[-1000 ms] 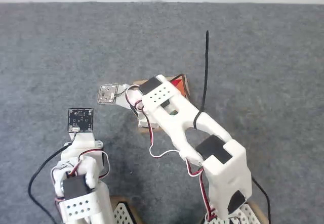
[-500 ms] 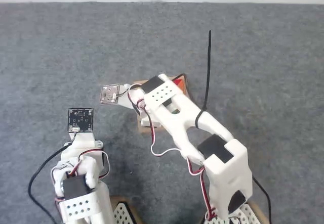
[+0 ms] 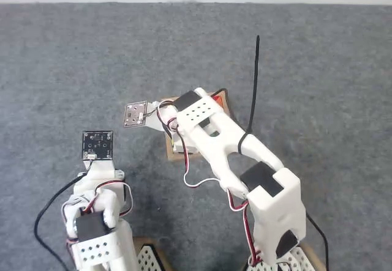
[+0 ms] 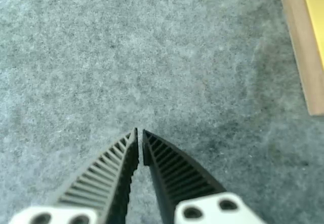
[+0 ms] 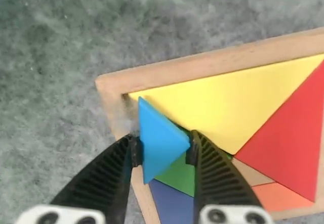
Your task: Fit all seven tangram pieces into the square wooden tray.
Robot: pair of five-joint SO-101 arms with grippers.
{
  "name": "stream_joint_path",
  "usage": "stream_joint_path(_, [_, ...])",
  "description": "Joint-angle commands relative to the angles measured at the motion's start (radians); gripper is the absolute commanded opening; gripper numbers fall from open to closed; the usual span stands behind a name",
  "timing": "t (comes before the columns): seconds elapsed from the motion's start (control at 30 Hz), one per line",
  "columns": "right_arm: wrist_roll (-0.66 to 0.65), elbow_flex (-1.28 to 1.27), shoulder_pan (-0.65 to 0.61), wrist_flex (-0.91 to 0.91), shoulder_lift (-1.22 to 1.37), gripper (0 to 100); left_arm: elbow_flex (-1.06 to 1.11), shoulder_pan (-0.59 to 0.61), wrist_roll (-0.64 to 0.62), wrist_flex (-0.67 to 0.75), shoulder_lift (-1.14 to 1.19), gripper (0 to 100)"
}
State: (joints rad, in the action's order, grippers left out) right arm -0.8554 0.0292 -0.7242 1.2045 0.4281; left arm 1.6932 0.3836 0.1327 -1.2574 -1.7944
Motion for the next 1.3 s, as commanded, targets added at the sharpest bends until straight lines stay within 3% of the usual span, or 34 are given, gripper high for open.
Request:
stream_joint_path(0.0, [-0.009,0.002,-0.008,0.019,-0.064,19.3,-0.008,0.003,0.009,-0.005,-0.018,2])
stream_joint_path(0.67, [-0.011,-0.009,-0.056,0.119,-0.182,20.5,-0.008,0.003,0.009,-0.005,-0.018,2])
stream_joint_path(0.87, [-0.008,0.035,-0.010,0.090,-0.171,20.5,-0.008,0.003,0.009,-0.005,-0.018,2])
stream_joint_path(1.07, [0.170,0.114,0.088,0.004,-0.116,20.5,-0.008,0.003,0.009,-0.005,-0.018,2])
stream_joint_path(1.27, [0.178,0.117,0.091,-0.088,-0.004,20.5,-0.008,0.003,0.009,-0.005,-0.018,2])
